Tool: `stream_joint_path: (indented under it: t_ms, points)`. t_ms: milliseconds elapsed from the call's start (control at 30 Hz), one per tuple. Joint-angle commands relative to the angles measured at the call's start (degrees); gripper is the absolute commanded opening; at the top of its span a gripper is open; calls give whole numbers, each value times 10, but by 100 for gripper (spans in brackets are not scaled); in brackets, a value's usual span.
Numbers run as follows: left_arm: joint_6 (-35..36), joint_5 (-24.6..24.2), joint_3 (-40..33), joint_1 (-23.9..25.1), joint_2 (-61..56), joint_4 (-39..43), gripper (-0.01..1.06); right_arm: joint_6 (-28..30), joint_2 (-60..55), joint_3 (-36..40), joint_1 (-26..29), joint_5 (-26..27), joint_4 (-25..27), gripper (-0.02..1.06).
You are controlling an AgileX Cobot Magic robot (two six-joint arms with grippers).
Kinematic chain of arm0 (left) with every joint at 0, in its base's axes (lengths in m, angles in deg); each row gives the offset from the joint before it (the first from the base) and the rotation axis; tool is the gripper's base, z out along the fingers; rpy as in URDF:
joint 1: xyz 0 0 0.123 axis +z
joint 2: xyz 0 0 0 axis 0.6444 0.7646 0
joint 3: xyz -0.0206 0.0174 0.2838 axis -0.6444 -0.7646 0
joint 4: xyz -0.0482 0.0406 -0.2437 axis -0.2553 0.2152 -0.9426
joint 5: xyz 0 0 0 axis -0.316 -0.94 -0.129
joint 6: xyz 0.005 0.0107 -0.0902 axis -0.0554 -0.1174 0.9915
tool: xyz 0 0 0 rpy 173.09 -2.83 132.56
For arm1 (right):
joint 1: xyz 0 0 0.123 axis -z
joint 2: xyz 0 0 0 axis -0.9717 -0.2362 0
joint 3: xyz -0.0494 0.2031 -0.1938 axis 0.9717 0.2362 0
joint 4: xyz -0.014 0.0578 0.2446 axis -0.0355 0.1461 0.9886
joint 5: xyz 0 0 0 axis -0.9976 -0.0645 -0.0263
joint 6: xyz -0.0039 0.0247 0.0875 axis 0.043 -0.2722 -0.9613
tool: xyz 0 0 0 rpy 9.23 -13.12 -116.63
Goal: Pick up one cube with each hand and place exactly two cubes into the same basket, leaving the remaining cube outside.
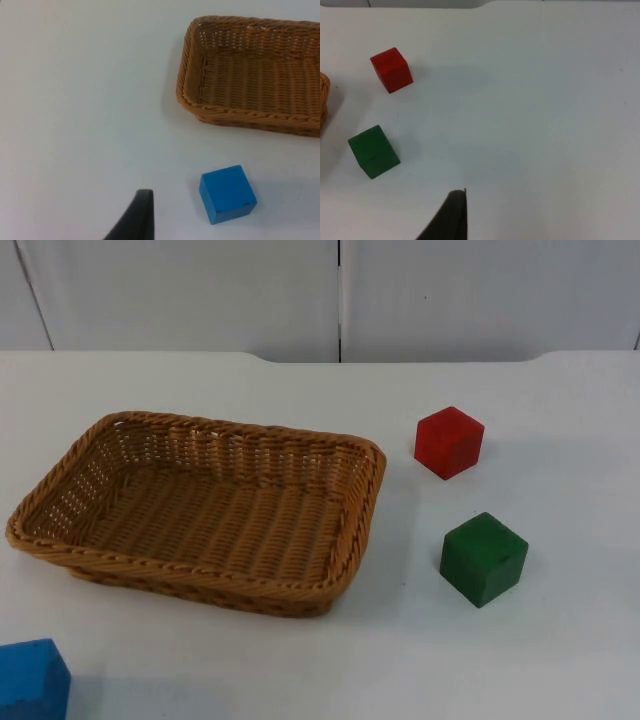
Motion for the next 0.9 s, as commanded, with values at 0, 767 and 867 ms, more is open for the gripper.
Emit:
stream_joint_path:
  t_ms: [0,767,867]
  points:
    - [1,10,9,-1,7,-16,105,3,-10,-4,4,18,3,105]
    - [-38,33,85,-1,161,-79,105,16,-193,-148,4,18,6,105]
    - [-61,47,98,-1,188,-117,105,18,-226,-170,4,18,11,105]
